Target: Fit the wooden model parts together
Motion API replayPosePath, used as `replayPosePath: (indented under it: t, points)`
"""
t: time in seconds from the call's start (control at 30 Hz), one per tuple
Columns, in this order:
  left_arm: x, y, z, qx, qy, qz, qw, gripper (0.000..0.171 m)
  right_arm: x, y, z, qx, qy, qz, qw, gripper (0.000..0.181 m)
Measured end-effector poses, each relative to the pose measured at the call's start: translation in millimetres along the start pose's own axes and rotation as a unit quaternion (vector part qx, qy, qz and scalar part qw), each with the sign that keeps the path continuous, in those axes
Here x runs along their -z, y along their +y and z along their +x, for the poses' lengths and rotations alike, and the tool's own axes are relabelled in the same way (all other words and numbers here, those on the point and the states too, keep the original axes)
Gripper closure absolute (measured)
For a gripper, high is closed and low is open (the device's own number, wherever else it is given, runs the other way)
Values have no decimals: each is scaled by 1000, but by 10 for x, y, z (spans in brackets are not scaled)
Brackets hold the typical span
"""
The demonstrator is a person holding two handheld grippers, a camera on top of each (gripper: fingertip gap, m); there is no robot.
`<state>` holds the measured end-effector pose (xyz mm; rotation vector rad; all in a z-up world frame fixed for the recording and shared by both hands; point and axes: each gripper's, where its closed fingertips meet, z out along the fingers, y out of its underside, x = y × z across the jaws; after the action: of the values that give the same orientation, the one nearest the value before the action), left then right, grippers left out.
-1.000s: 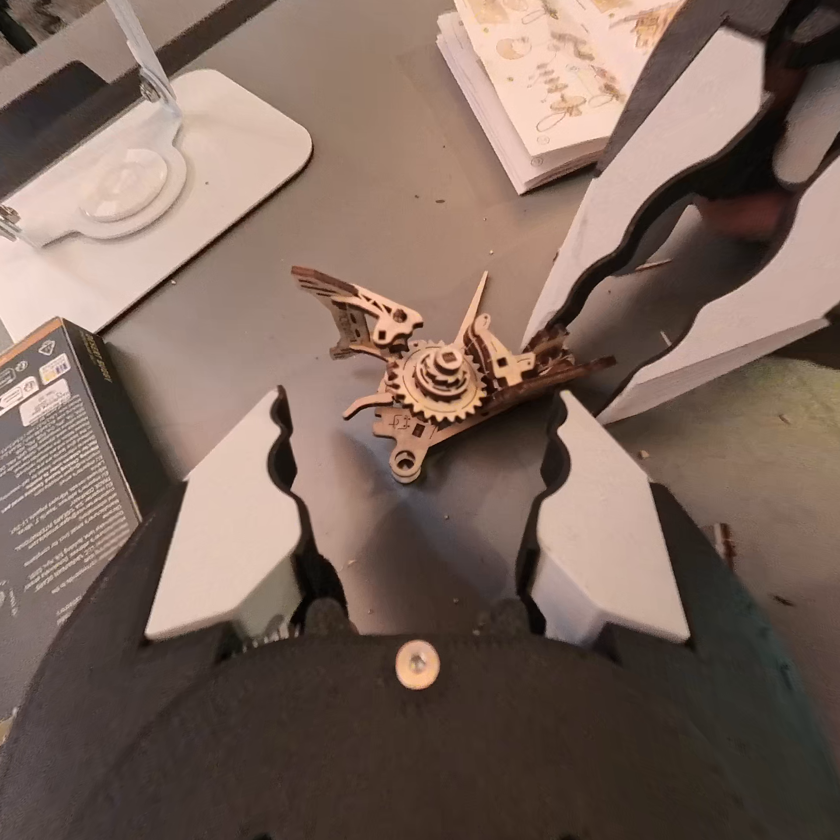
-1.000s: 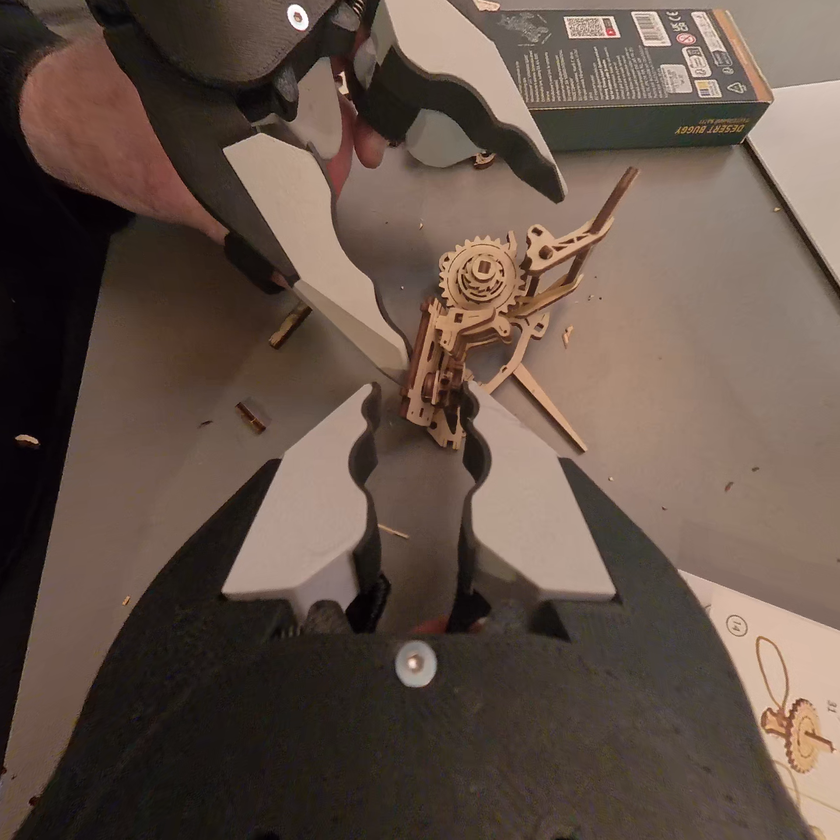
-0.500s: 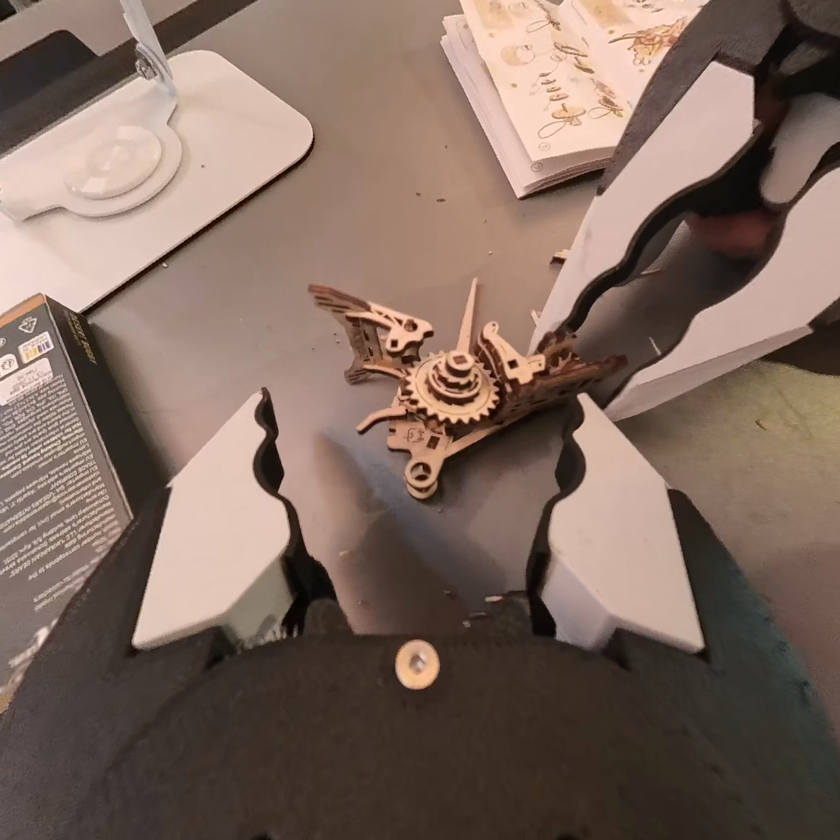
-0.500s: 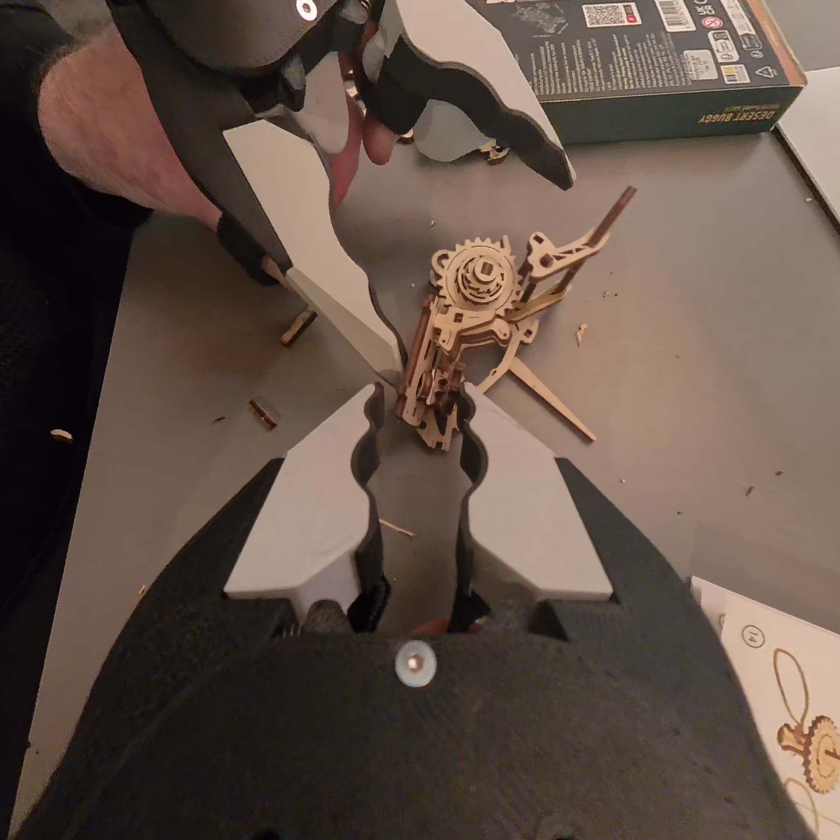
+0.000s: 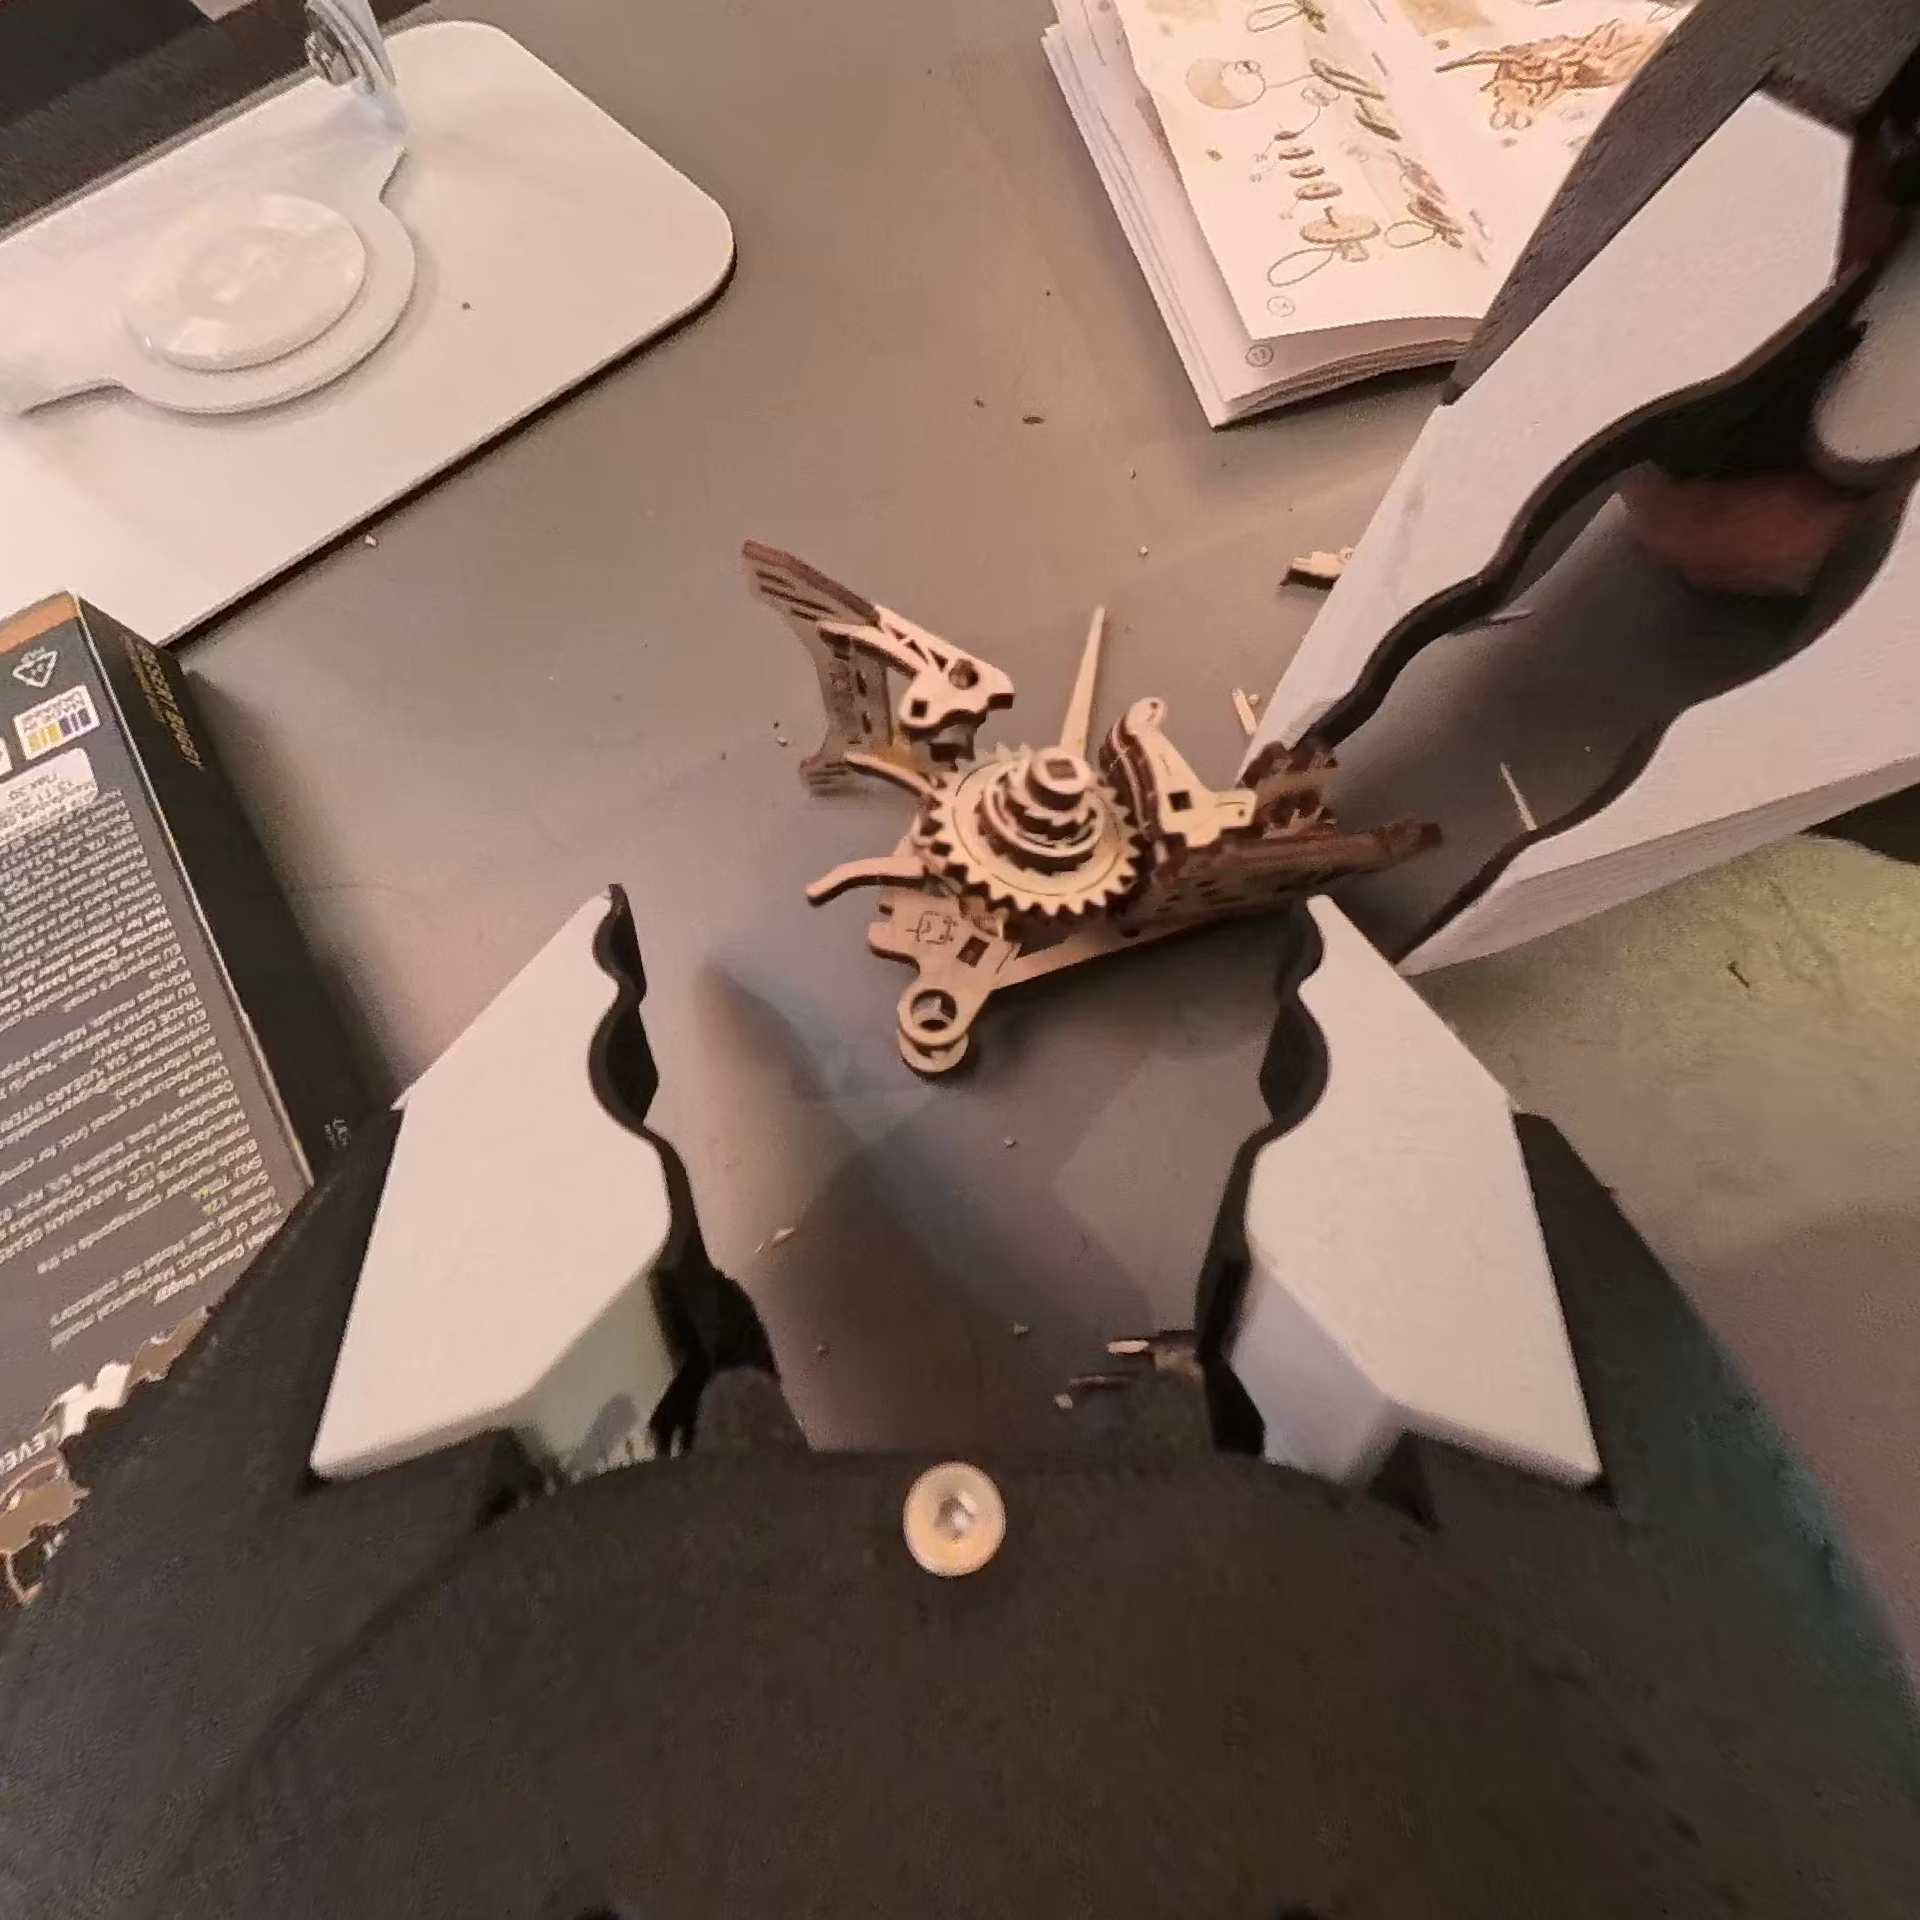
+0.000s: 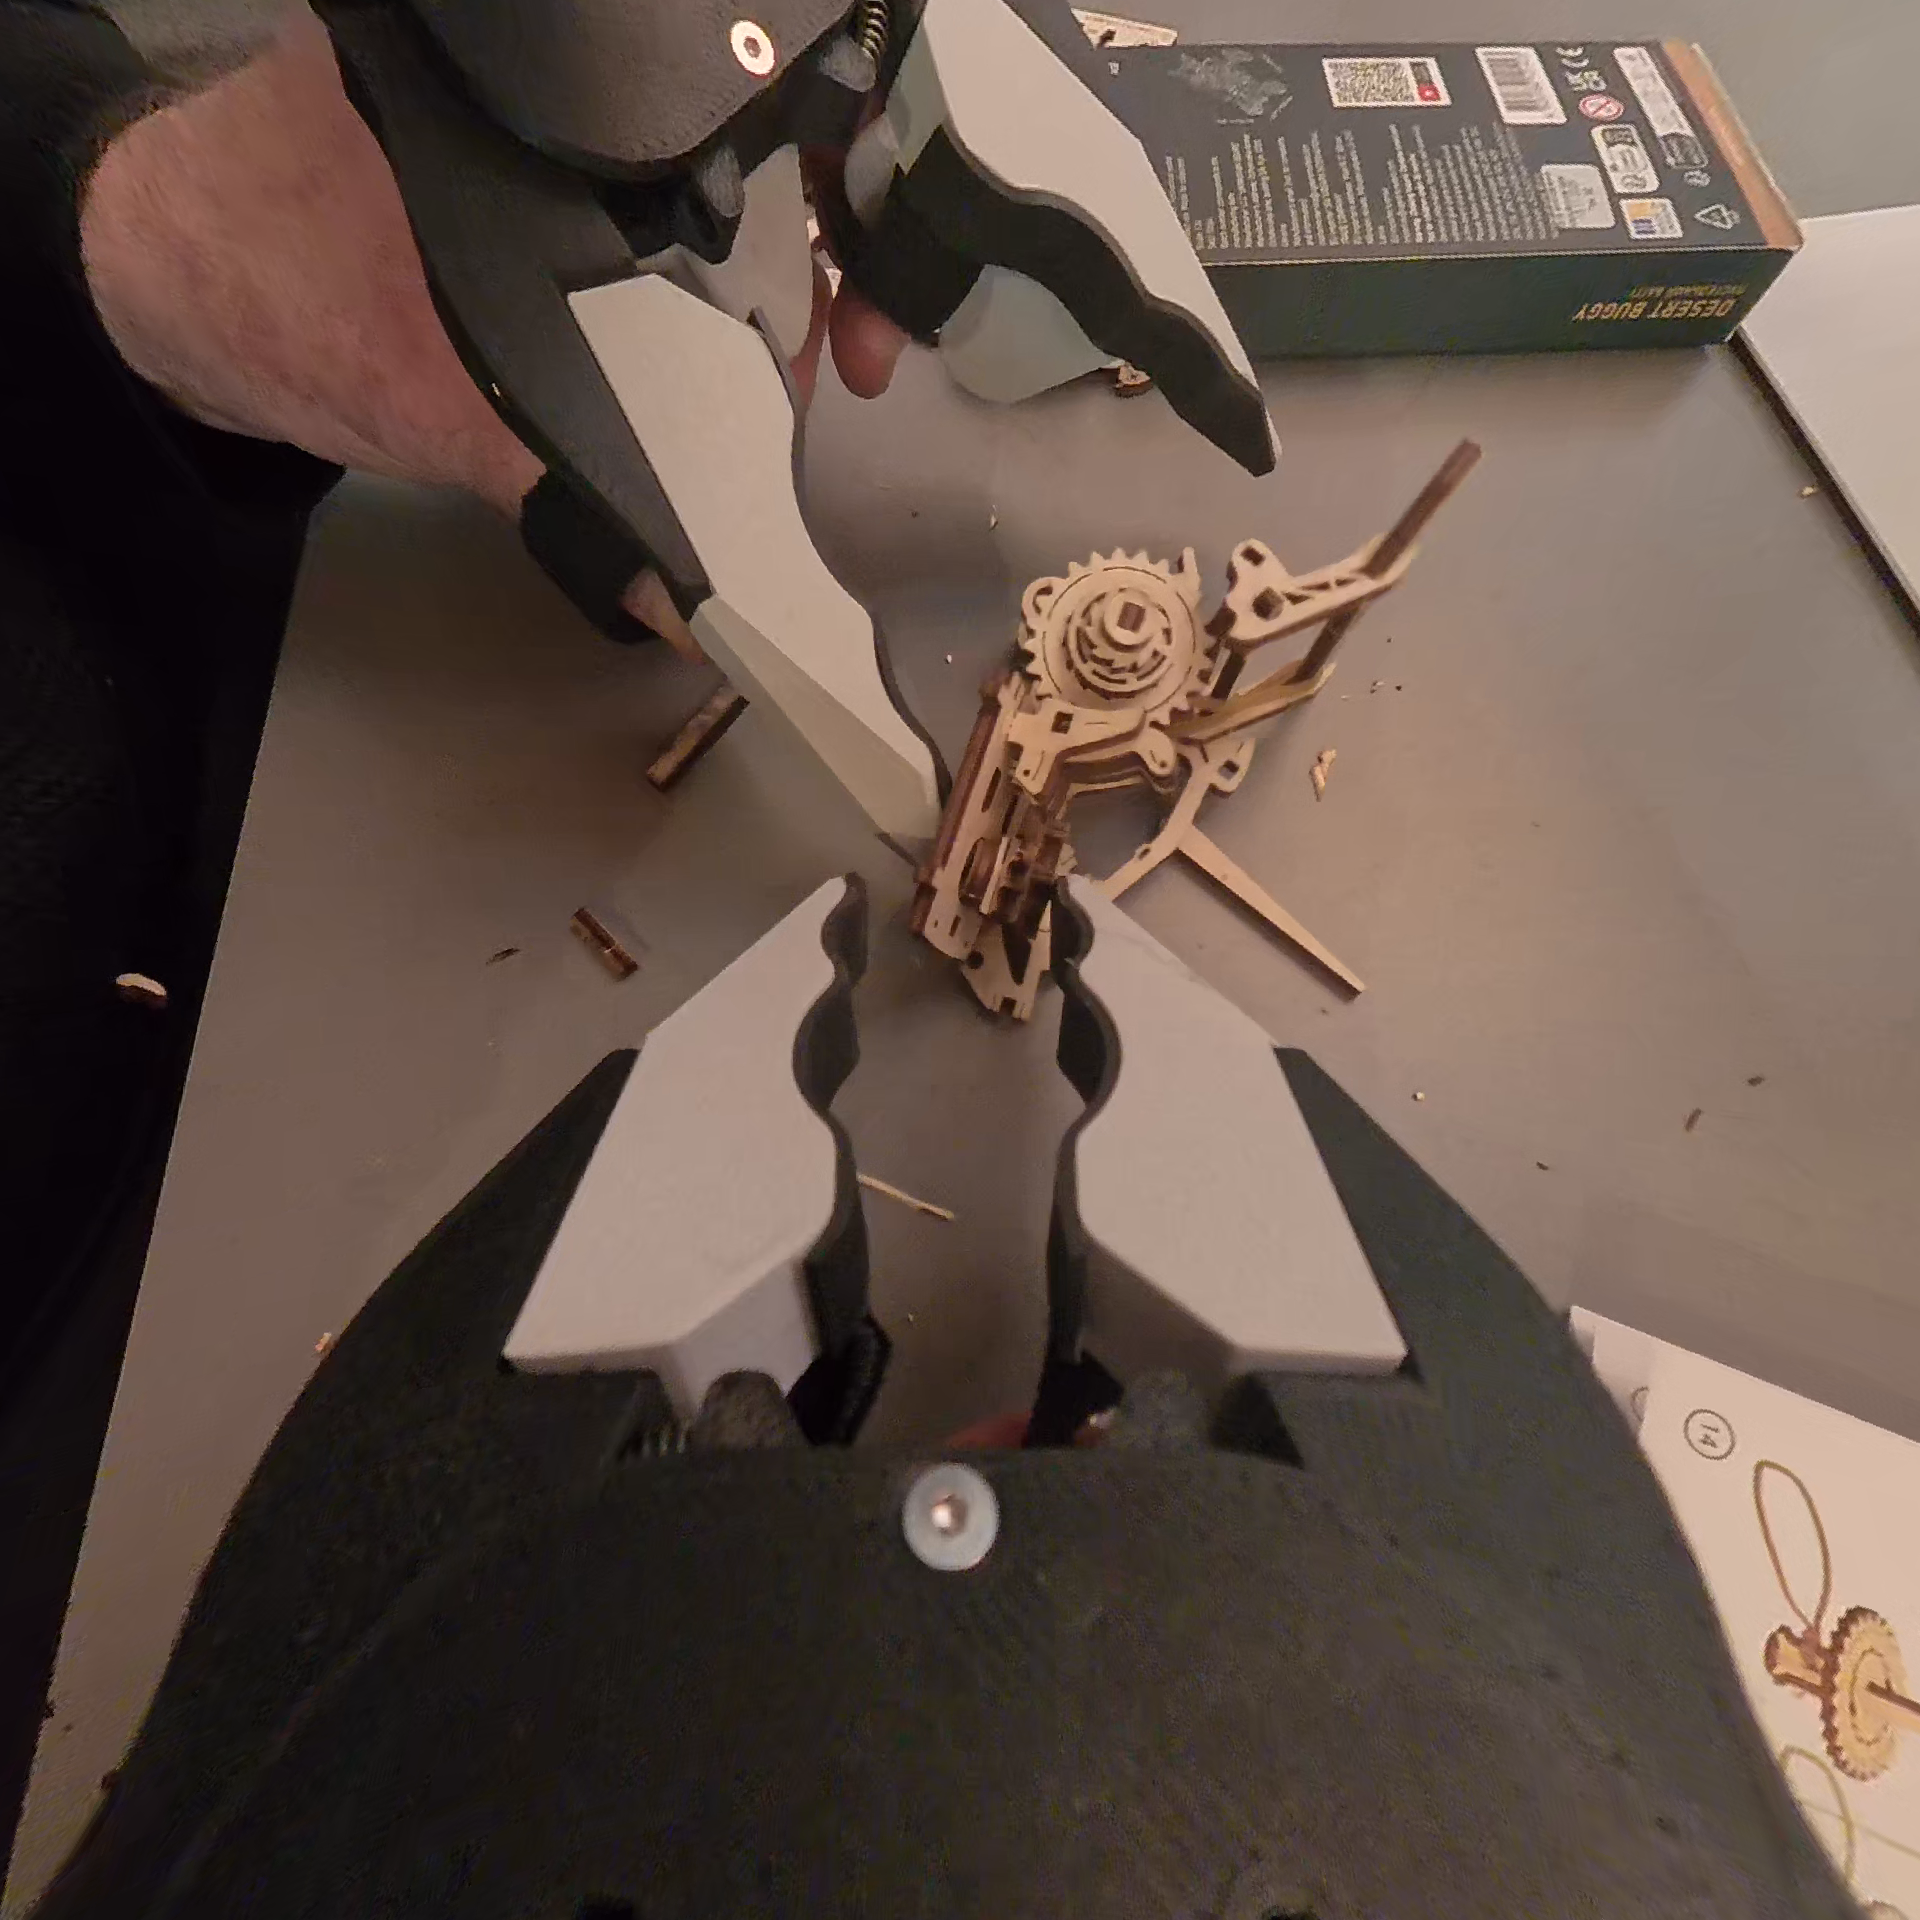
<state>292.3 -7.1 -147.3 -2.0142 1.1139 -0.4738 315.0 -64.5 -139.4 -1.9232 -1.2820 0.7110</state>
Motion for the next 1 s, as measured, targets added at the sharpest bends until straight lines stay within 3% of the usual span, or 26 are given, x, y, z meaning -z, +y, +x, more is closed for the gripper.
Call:
replayPosePath:
  t: [0.47, 1.0]
  points:
    - [106, -6, 1, 29, 18, 21, 999, 52, 50, -52, -42, 18, 5, 24, 1000, 148]
    - [34, -2, 31, 58, 29, 8, 998, 51, 21, -30, -7, 74, 69, 13, 995, 154]
